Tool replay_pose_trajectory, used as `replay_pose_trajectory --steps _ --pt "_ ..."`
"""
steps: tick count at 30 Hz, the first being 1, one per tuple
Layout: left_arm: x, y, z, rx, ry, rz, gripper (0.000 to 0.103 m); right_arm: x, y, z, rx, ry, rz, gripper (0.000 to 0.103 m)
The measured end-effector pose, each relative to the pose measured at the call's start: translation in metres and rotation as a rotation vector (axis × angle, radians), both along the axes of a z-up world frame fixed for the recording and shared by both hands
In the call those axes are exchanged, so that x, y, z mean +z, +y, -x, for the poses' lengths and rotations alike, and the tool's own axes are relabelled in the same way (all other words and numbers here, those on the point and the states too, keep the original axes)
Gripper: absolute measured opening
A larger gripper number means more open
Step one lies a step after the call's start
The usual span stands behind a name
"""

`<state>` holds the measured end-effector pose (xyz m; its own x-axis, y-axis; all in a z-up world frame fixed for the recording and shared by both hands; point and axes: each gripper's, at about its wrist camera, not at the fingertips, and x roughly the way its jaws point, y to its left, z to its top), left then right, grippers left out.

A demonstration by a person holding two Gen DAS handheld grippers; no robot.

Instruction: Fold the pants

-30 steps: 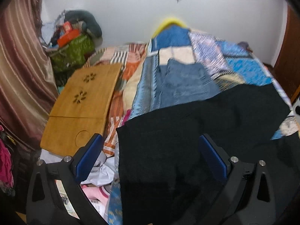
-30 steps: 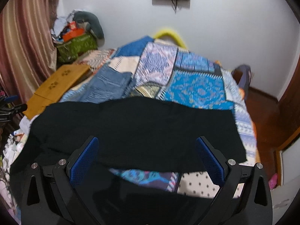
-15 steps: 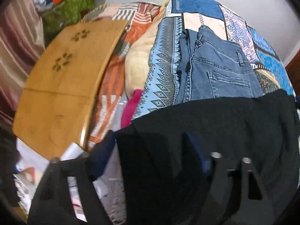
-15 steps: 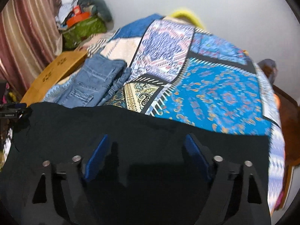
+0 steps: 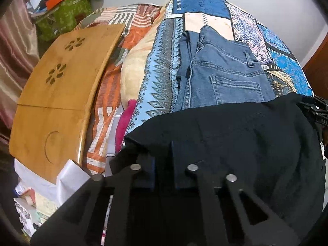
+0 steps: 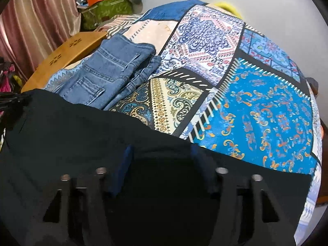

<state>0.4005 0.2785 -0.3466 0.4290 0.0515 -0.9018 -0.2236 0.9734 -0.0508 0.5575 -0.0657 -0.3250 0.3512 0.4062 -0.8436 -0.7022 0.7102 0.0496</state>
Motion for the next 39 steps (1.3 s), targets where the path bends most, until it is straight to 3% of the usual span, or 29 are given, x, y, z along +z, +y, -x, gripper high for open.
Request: replay_pose_trajectory --steps 1,3,6,11,15,24,32,39 --pt "0.004 -0.004 0.000 -0.008 -0.006 -0.021 0.009 0.001 -0.001 0.000 -0.004 -0.007 -0.004 0.026" --pt "0.011 -0.009 -0.001 -0.026 -0.019 -0.058 0.007 0.004 -0.002 0.003 0.005 -0.014 -0.017 0.013" --pt "0.020 -0.014 -0.007 -0.040 -0.029 -0.108 0.007 0.009 -0.003 0.009 0.010 -0.030 -0.024 0.009" --pt "0.035 -0.018 -0.031 -0.022 -0.038 -0.135 0.006 0.028 -0.015 0.007 -0.077 -0.069 -0.098 0.008" --pt "0.048 -0.024 -0.027 -0.031 -0.072 -0.137 0.006 0.047 -0.027 0.020 -0.094 -0.087 -0.135 0.008" --pt "0.085 -0.039 0.034 -0.036 -0.139 -0.100 0.005 0.084 -0.058 0.085 -0.087 -0.086 -0.285 0.007" --pt "0.122 -0.063 0.097 -0.073 -0.201 -0.106 0.005 0.102 -0.076 0.165 -0.093 -0.100 -0.303 0.007" --pt "0.126 -0.070 0.166 -0.082 -0.200 -0.126 0.005 0.103 -0.087 0.226 -0.118 -0.094 -0.317 0.007"
